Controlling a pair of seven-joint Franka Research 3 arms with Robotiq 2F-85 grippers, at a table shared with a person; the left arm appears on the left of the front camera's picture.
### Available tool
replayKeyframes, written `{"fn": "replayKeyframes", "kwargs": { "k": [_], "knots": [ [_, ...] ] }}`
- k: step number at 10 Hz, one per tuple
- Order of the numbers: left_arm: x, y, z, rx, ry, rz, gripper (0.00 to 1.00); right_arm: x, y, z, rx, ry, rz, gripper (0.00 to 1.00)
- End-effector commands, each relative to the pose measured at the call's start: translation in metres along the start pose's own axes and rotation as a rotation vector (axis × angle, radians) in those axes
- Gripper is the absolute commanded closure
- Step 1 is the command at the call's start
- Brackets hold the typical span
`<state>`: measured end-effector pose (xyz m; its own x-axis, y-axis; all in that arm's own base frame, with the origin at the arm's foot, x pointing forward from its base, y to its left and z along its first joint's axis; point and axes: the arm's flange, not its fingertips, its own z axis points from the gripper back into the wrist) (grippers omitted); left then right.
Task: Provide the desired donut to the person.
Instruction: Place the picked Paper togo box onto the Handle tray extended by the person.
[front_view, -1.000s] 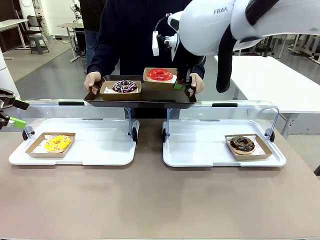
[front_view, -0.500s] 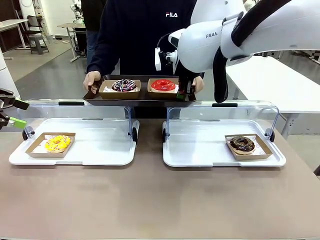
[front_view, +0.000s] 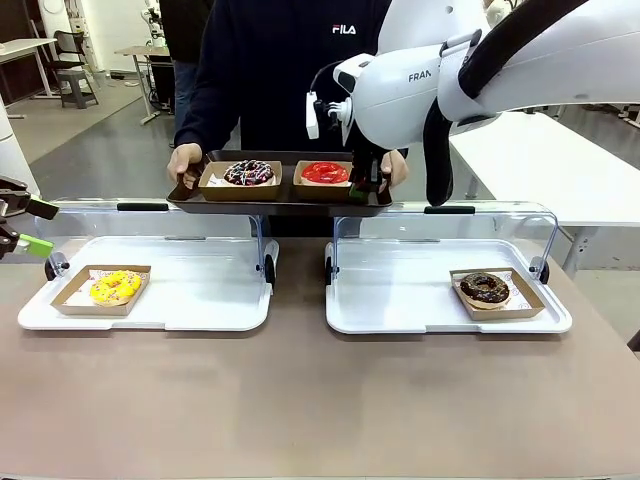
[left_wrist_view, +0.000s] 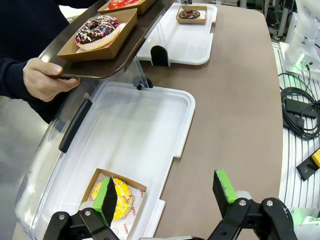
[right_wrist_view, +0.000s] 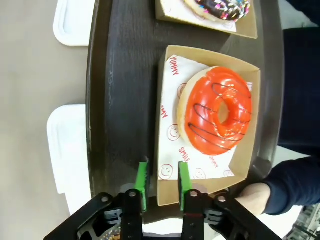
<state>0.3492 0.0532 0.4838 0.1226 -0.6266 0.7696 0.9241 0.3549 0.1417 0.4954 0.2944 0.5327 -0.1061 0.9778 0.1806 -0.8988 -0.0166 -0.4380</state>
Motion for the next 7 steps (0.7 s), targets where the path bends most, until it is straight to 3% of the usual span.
{"fn": "replayKeyframes", "kwargs": {
  "k": [1,3,4,7],
  "knots": [
    [-0.001,0.001,0.001,-0.003,-0.017,0.001,0.0,-0.006,0.003,0.006,-0.025,-0.027,0.01,0.0],
    [-0.001,0.001,0.001,-0.003,-0.017,0.001,0.0,-0.008,0.003,0.017,-0.016,-0.042,0.012,0.05],
    [-0.001,0.001,0.001,-0.003,-0.017,0.001,0.0,-0.01,0.002,0.023,-0.005,-0.071,0.004,0.0],
    [-0.001,0.001,0.001,-0.003,-0.017,0.001,0.0,-0.018,0.013,0.056,0.02,-0.159,-0.011,0.0]
  ]
}}
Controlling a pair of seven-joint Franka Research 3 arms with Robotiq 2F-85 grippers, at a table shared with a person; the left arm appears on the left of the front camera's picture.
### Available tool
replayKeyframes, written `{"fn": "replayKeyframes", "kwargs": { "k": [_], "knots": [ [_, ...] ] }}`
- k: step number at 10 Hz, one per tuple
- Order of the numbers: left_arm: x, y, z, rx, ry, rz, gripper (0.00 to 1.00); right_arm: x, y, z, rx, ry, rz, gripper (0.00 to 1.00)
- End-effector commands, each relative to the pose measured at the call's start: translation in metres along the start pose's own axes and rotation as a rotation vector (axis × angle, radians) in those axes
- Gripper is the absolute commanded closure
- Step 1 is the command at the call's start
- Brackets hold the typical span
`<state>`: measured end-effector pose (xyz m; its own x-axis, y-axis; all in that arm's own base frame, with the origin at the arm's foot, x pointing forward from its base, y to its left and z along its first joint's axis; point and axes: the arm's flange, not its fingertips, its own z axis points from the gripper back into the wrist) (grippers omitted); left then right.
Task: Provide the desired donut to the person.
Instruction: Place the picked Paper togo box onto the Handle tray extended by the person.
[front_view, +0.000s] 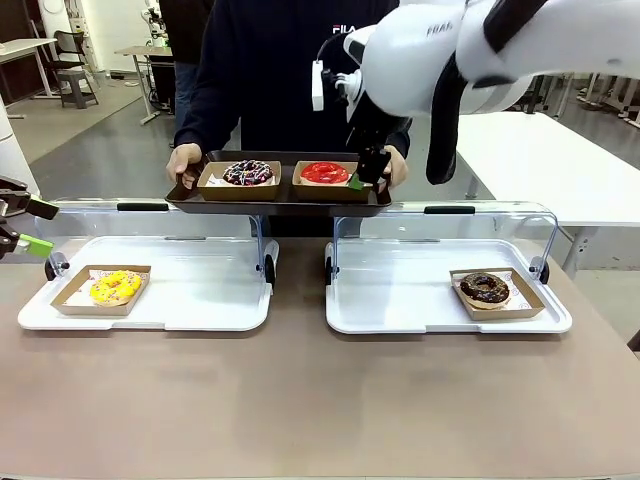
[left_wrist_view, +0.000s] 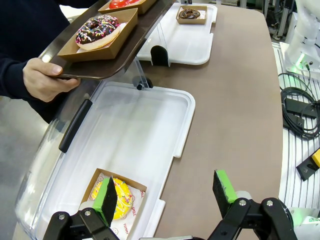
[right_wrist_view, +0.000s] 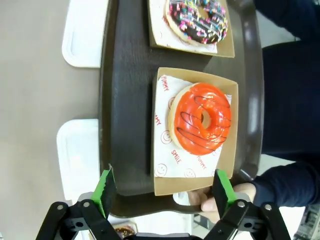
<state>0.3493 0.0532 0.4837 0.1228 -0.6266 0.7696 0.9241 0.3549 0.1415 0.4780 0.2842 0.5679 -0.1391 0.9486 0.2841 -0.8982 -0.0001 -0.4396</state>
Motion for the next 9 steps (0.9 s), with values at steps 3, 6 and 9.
{"fn": "replayKeyframes", "kwargs": {
  "k": [3,6,9],
  "knots": [
    [-0.001,0.0,0.001,-0.003,-0.017,0.0,0.0,-0.037,0.052,0.082,0.005,-0.209,0.009,0.0],
    [-0.001,0.0,0.001,-0.003,-0.017,0.0,0.0,-0.024,0.045,0.089,0.008,-0.19,-0.007,0.0],
    [-0.001,0.0,0.001,-0.003,-0.017,0.0,0.0,-0.024,0.045,0.089,0.008,-0.19,-0.007,0.0]
  ]
}}
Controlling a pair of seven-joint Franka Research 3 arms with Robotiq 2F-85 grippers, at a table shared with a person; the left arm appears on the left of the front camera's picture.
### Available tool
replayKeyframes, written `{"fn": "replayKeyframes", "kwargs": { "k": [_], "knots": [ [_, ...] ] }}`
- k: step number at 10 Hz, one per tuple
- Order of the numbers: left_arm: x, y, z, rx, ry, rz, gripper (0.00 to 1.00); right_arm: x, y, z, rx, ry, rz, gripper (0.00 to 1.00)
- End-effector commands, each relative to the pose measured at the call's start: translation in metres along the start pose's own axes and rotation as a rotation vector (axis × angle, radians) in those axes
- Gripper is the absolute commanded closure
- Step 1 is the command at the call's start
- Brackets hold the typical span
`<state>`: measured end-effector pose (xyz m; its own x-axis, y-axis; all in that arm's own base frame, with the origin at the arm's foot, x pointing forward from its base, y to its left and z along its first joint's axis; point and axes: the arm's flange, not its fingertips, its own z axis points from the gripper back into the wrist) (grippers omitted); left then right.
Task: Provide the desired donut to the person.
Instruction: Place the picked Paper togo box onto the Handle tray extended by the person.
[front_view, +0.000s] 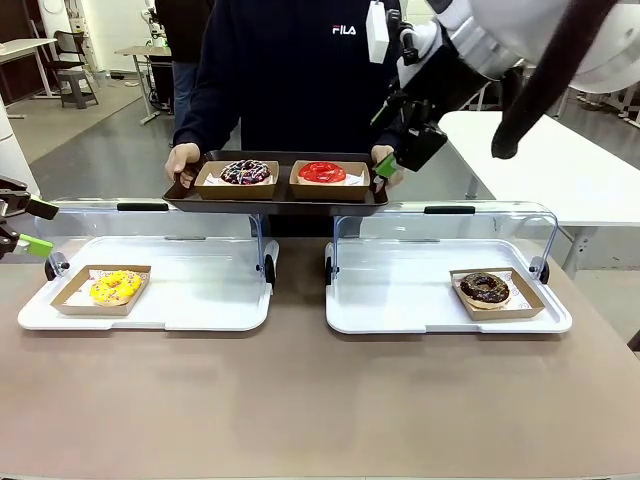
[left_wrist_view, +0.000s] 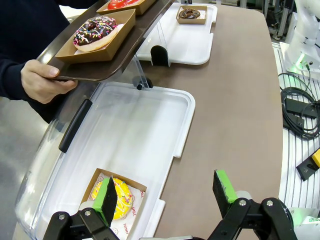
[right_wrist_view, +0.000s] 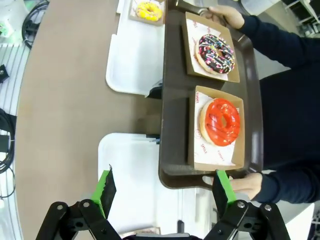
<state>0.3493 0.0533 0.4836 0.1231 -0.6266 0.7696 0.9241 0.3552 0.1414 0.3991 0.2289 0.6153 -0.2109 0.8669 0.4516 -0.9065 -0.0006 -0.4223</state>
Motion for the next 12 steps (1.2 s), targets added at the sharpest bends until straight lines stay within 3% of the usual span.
{"fn": "replayKeyframes", "kwargs": {
  "k": [1,7,9,12],
  "knots": [
    [-0.001,0.0,0.001,-0.003,-0.017,0.0,0.0,0.004,-0.005,-0.002,-0.009,0.01,0.002,0.0],
    [-0.001,0.0,0.001,-0.003,-0.017,0.0,0.0,0.003,-0.006,-0.003,-0.001,-0.002,0.002,0.0],
    [-0.001,0.0,0.001,-0.003,-0.017,0.0,0.0,-0.031,0.034,0.046,-0.053,-0.06,-0.061,0.0],
    [-0.001,0.0,0.001,-0.003,-0.017,0.0,0.0,-0.102,0.089,0.092,-0.077,-0.241,-0.175,0.0]
  ]
}}
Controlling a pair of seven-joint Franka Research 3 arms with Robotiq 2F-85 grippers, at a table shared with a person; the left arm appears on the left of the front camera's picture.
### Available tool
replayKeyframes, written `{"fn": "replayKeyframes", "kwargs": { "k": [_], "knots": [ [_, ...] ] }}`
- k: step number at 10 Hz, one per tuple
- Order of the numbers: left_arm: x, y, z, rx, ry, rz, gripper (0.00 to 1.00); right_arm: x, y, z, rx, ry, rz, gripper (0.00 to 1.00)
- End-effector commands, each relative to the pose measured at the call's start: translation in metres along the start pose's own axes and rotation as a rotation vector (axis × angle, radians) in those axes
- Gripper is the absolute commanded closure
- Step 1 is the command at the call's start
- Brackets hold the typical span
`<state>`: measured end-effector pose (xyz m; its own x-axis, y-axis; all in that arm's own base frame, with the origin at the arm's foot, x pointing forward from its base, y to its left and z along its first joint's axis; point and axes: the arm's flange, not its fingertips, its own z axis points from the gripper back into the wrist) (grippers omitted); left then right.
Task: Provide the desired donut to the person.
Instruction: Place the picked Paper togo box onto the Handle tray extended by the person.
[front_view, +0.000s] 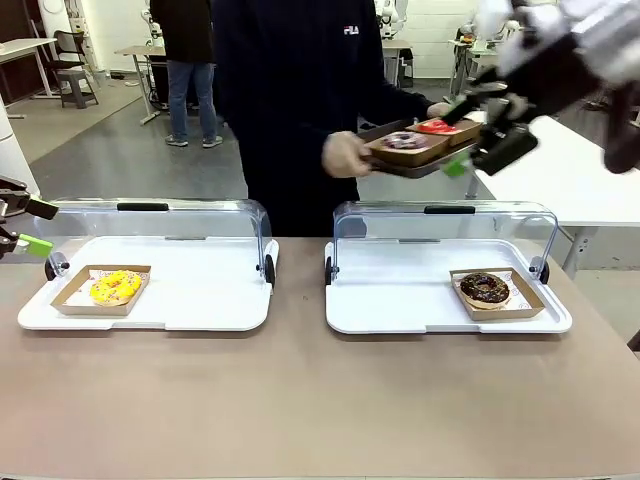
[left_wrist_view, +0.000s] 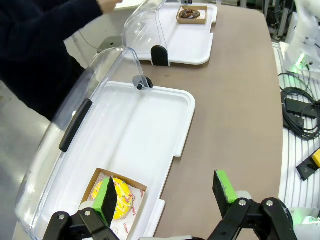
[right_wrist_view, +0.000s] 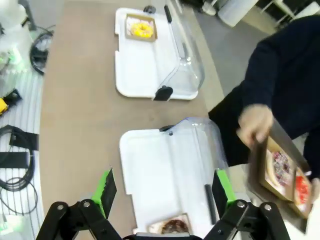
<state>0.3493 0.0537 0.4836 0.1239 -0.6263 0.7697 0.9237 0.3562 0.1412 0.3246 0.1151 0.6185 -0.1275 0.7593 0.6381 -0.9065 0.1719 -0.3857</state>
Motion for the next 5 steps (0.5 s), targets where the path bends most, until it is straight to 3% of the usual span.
{"fn": "replayKeyframes", "kwargs": {
  "k": [1,5],
  "knots": [
    [-0.001,0.0,0.001,-0.003,-0.018,-0.001,0.0,-0.041,0.031,0.022,-0.041,-0.106,-0.054,0.0],
    [-0.001,0.0,0.001,-0.003,-0.018,-0.001,0.0,-0.119,0.041,0.033,-0.129,-0.21,-0.265,0.0]
  ]
}}
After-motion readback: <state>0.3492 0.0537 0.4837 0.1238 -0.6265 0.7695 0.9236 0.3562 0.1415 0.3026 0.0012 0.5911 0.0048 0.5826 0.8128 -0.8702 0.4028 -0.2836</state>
